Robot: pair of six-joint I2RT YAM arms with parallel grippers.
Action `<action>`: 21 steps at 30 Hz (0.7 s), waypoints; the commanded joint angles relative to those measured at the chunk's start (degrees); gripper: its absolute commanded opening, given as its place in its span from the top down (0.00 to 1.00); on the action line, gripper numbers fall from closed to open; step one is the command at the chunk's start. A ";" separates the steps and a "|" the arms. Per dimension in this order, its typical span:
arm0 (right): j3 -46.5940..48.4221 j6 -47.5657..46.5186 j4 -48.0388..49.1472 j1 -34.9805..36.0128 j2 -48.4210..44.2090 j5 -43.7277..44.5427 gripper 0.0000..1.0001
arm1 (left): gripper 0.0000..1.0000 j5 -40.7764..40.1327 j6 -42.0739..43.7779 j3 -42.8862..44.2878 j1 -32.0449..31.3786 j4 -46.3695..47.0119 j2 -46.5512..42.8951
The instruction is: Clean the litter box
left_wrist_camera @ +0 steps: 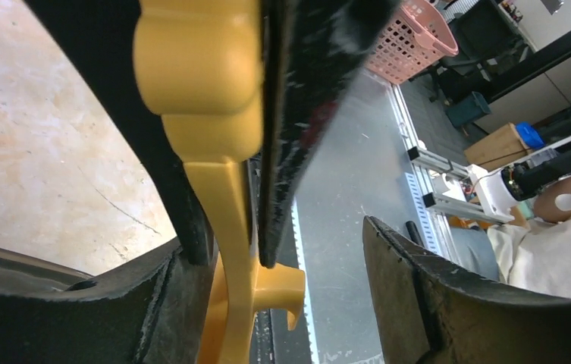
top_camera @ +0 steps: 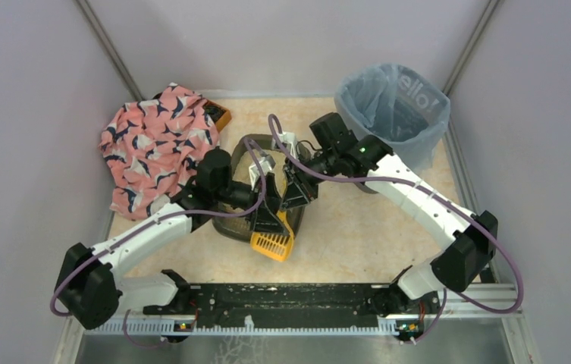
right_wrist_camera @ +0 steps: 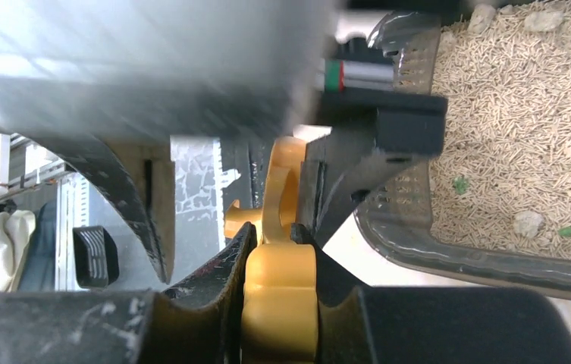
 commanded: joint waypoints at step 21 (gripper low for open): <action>-1.99 5.80 17.27 -0.62 -9.66 10.18 0.30 | 1.00 -3.53 -5.61 -1.05 -1.59 7.64 6.01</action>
